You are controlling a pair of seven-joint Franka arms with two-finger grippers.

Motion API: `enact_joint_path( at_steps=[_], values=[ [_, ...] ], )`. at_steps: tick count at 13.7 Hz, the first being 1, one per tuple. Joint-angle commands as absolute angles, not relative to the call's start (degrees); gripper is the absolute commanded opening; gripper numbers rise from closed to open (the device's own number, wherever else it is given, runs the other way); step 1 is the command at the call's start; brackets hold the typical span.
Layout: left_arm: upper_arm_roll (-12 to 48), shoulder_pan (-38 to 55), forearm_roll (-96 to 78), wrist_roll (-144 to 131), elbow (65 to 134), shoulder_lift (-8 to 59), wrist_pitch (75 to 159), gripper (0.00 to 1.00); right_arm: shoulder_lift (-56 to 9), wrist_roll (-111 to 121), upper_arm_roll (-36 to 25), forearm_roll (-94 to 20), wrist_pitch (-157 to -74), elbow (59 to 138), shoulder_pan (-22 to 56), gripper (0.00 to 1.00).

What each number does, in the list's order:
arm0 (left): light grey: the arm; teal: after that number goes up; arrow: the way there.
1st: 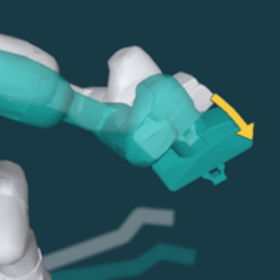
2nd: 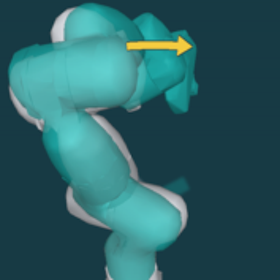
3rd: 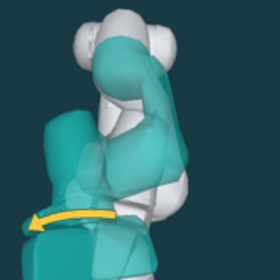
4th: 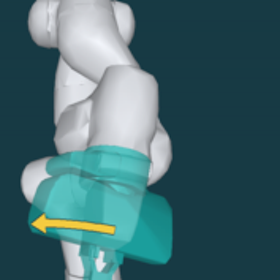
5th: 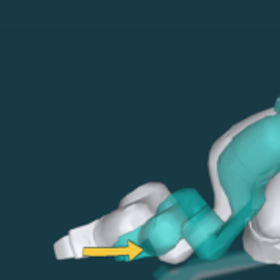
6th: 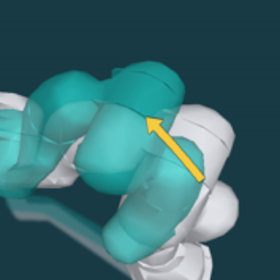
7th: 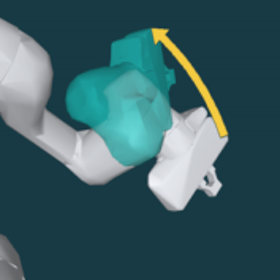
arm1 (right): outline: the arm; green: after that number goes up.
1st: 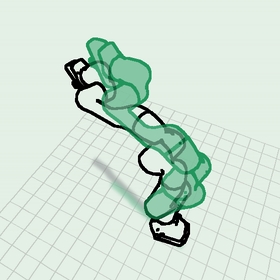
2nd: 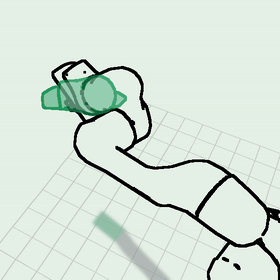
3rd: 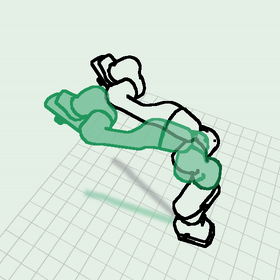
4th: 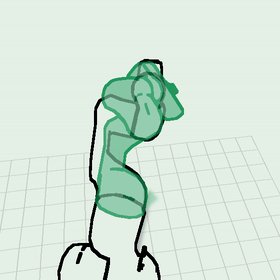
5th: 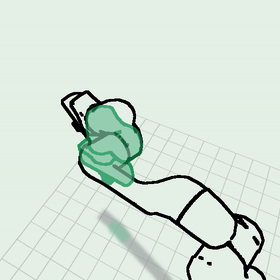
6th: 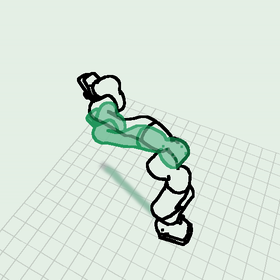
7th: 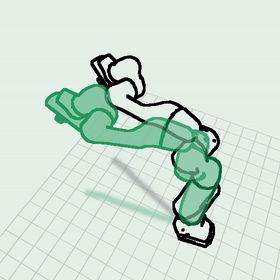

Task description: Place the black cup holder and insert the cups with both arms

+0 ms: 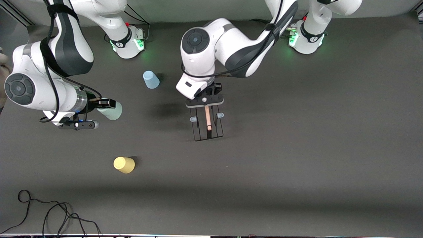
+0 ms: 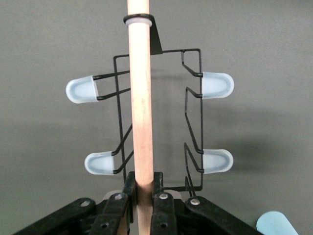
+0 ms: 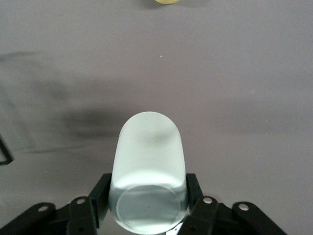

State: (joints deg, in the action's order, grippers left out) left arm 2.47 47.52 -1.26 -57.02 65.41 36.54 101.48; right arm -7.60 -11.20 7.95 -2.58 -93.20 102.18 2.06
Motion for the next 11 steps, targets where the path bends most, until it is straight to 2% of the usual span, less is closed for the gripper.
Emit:
enact_joint_path(
  at_steps=[1, 3, 7, 9, 10, 11],
  values=[
    [1.3, 49.5, -0.4, -58.9, 62.6, 40.8, 105.3, 0.00, -8.3, -13.3, 7.8, -3.8, -92.6, 100.6, 2.6, 0.33],
    [1.3, 49.8, -0.4, -58.8, 63.0, 42.2, 106.5, 0.00, -9.1, -16.9, 7.9, -5.3, -94.3, 100.6, 3.1, 0.32],
    [1.3, 50.4, -0.4, -58.5, 66.2, 43.4, 113.1, 0.00, -10.0, -27.5, 7.7, -4.7, -96.5, 100.6, 11.5, 0.31],
    [1.3, 50.4, -0.2, -58.2, 67.0, 43.6, 114.0, 0.00, -10.8, -28.7, 7.8, -5.4, -98.2, 100.6, 12.3, 0.31],
    [1.3, 50.4, 0.5, -58.0, 67.0, 43.5, 113.8, 0.21, -10.9, -28.8, 7.9, -5.9, -98.4, 100.6, 13.0, 0.31],
    [1.2, 50.2, 1.7, -57.3, 67.0, 42.9, 113.2, 0.80, -10.8, -28.9, 7.8, -6.6, -99.0, 100.6, 14.1, 0.31]
  ],
)
